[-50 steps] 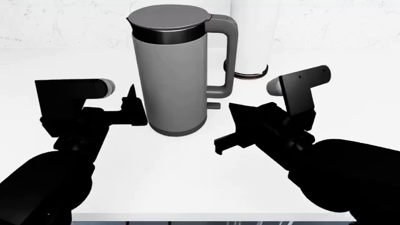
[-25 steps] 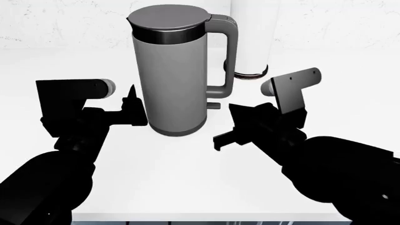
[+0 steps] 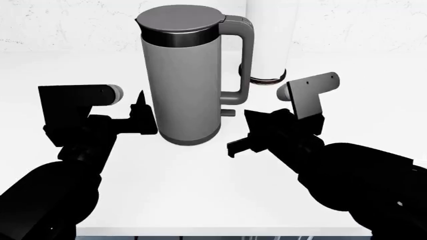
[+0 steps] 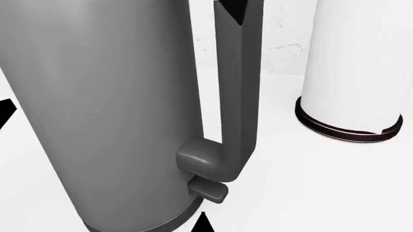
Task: Press down the lever to turn on the electric kettle.
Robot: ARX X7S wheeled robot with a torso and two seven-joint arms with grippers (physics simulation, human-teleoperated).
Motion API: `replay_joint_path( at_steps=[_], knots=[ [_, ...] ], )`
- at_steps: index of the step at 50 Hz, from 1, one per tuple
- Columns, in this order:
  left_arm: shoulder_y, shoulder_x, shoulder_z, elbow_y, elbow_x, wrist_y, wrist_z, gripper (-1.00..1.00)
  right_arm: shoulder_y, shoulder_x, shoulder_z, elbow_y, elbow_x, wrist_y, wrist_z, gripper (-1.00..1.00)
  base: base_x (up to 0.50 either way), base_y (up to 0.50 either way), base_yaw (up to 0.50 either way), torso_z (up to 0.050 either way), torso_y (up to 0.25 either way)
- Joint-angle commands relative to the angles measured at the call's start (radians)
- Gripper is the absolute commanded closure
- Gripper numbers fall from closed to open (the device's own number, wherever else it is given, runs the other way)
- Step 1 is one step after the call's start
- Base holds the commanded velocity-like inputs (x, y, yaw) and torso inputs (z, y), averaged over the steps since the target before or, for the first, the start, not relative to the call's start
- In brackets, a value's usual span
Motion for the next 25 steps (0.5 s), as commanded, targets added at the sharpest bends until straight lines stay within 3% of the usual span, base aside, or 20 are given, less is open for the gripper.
replay_joint_path(
  at_steps=[1, 25],
  knots=[
    [0.000, -0.002, 0.003, -0.003, -0.005, 0.004, -0.005, -1.00, 0.006, 0.003, -0.034, 0.041, -0.046, -0.039, -0.028, 1.00, 0.00, 0.00, 0.00, 0.000, 0.000],
    [0.010, -0.011, 0.000, 0.006, -0.024, 0.003, -0.013, -1.00, 0.039, 0.008, -0.084, 0.066, -0.084, -0.074, -0.052, 1.00, 0.00, 0.00, 0.00, 0.000, 0.000]
  ],
)
